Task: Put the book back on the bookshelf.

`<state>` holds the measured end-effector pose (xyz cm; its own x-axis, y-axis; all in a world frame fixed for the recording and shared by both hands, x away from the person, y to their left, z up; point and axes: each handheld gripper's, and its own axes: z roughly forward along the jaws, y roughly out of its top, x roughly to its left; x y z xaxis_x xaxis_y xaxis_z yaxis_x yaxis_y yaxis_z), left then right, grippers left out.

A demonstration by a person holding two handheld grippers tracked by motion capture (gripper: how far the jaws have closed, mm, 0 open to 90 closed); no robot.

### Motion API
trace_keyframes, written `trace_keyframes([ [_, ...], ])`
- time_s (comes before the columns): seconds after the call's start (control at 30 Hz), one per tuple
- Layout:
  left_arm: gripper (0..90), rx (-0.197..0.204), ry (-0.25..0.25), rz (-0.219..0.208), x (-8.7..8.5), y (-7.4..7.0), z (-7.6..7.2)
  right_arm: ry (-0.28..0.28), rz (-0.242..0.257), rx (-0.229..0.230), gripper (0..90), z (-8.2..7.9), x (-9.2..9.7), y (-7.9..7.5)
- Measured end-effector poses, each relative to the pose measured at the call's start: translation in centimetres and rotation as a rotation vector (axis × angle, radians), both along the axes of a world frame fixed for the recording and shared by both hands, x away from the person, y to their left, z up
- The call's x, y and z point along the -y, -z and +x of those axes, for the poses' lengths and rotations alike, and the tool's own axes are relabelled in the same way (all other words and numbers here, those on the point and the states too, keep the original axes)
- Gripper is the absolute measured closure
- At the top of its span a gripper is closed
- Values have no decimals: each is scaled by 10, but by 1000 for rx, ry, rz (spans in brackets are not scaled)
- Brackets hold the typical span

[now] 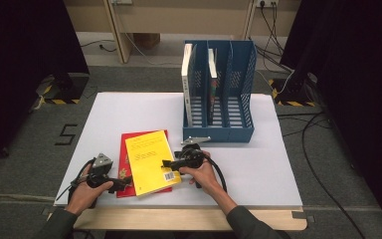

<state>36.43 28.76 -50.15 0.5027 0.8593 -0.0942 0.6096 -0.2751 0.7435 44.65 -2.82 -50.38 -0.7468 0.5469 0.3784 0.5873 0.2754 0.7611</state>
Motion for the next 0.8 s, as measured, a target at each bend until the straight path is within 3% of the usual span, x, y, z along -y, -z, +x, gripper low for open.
trace_keyframes([
  [0.23, 0, -4, 0, -4, 0, 0, 1, -1, 13, -54, 282, 2, -7, 2],
  [0.37, 0, -3, -4, -4, 0, 0, 1, 59, 102, -156, 311, 5, -3, 4],
  [0.43, 0, -5, -7, -9, 2, 1, 1, 84, 132, -177, 311, 4, -3, 5],
  [0.53, 0, -7, -5, -9, 1, 1, 2, 91, 135, -172, 321, 3, -3, 6],
  [0.67, 0, -5, -4, -9, 1, 1, 2, 127, 228, -265, 413, 5, 5, 11],
  [0.73, 0, 1, -6, -4, 1, 0, 1, 127, 226, -259, 420, 4, 5, 12],
  [0.8, 0, 1, -6, -4, 1, 1, 1, 104, 250, -308, 450, 2, 4, 13],
])
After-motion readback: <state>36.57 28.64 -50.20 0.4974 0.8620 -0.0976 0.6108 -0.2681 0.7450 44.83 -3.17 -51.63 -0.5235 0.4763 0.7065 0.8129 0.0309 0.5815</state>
